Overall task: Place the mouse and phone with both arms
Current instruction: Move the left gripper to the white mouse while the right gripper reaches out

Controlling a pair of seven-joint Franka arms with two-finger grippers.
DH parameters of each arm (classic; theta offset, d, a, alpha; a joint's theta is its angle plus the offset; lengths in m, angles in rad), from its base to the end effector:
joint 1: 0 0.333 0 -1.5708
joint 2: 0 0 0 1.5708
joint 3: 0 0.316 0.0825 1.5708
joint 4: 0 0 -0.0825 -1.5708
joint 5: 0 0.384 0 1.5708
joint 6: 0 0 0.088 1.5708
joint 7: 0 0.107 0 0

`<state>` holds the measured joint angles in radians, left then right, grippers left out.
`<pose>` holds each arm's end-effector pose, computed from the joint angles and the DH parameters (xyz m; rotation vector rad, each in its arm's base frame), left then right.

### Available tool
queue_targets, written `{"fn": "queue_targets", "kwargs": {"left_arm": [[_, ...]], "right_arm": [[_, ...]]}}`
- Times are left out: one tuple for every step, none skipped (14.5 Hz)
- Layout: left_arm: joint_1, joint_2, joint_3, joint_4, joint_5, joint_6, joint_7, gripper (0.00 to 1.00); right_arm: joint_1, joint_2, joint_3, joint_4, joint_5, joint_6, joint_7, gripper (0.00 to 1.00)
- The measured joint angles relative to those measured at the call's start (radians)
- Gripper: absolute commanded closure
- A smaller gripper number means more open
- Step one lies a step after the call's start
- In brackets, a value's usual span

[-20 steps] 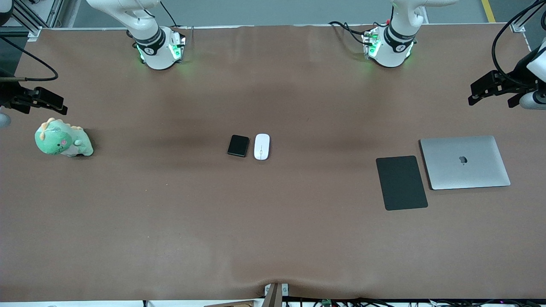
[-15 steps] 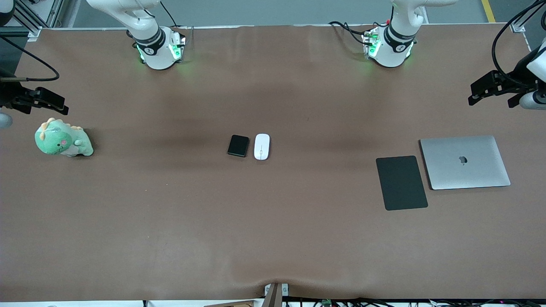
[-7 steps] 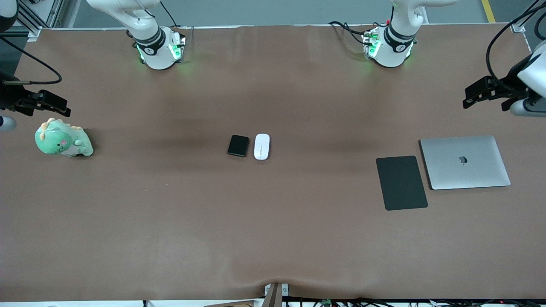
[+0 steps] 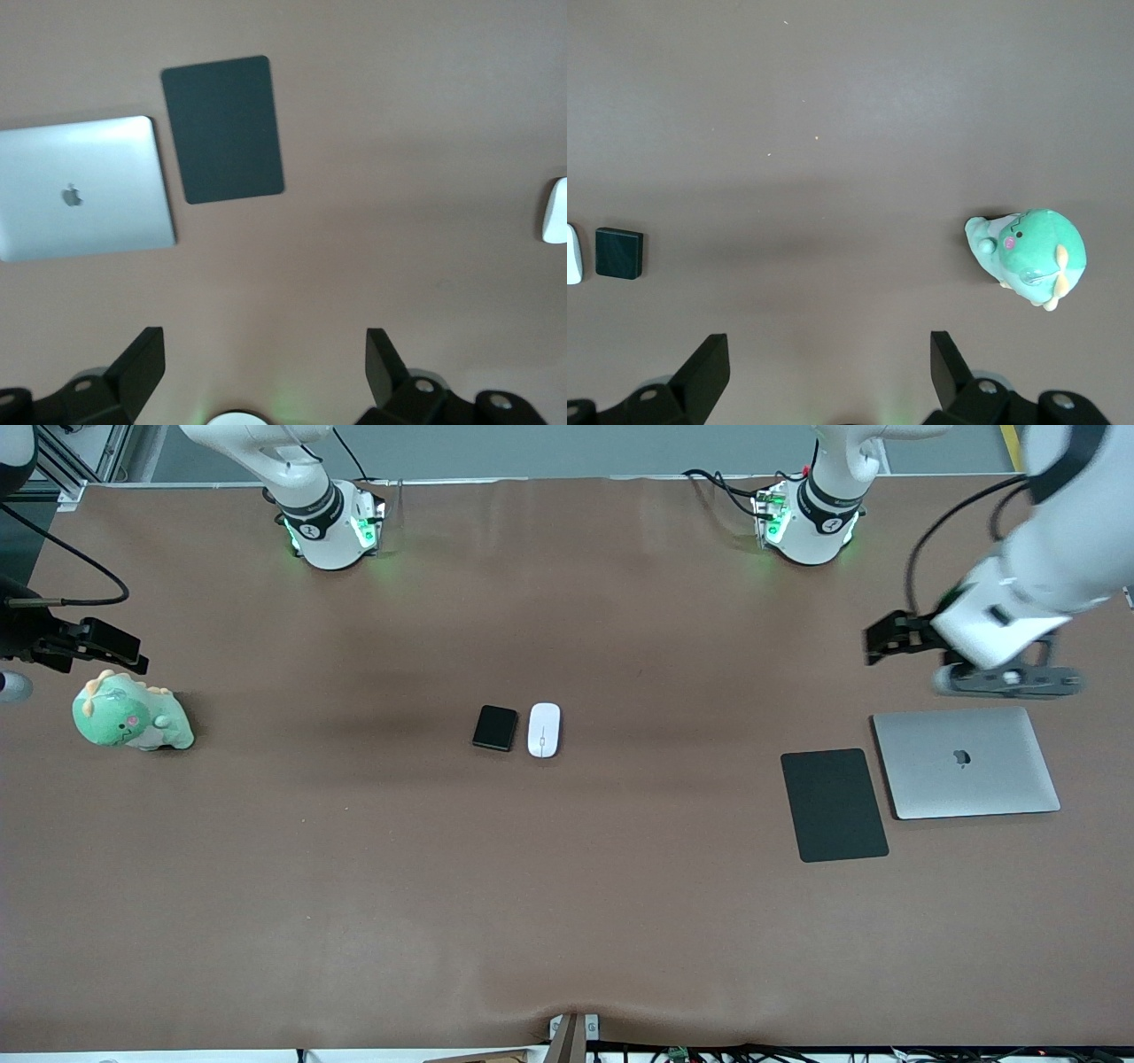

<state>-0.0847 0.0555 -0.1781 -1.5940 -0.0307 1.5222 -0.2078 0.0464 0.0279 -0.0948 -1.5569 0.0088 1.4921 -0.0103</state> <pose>0.5432 -0.1470 0.5793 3.1236 -0.0858 -0.2071 0.5535 -0.0251 0.6091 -3.1288 0.0593 0.1446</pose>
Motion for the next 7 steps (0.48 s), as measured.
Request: {"fn": "queue_targets", "kwargs": {"left_arm": [[-0.002, 0.015, -0.041, 0.000, 0.000, 0.005, -0.051, 0.00], [-0.003, 0.029, -0.079, 0.000, 0.000, 0.013, -0.101, 0.00], [-0.004, 0.045, -0.117, 0.000, 0.000, 0.028, -0.151, 0.00], [-0.005, 0.060, -0.149, 0.000, 0.000, 0.049, -0.196, 0.00], [-0.006, 0.075, -0.180, 0.000, 0.000, 0.071, -0.239, 0.00], [-0.007, 0.090, -0.207, -0.001, 0.000, 0.093, -0.278, 0.00], [-0.011, 0.106, -0.230, -0.003, 0.000, 0.115, -0.311, 0.00]], "right_arm": [[0.000, 0.000, -0.001, 0.000, 0.003, 0.000, 0.000, 0.00], [0.000, 0.000, -0.003, 0.000, 0.005, 0.000, 0.000, 0.00], [0.000, 0.000, -0.004, 0.000, 0.005, 0.000, 0.000, 0.00], [-0.001, 0.000, -0.005, 0.000, 0.005, 0.001, 0.000, 0.00], [-0.003, 0.000, -0.006, 0.000, 0.005, 0.001, 0.000, 0.00], [-0.008, 0.000, -0.007, 0.000, 0.006, 0.001, 0.000, 0.00], [-0.014, 0.001, -0.008, 0.000, 0.006, 0.002, 0.000, 0.00]]}}
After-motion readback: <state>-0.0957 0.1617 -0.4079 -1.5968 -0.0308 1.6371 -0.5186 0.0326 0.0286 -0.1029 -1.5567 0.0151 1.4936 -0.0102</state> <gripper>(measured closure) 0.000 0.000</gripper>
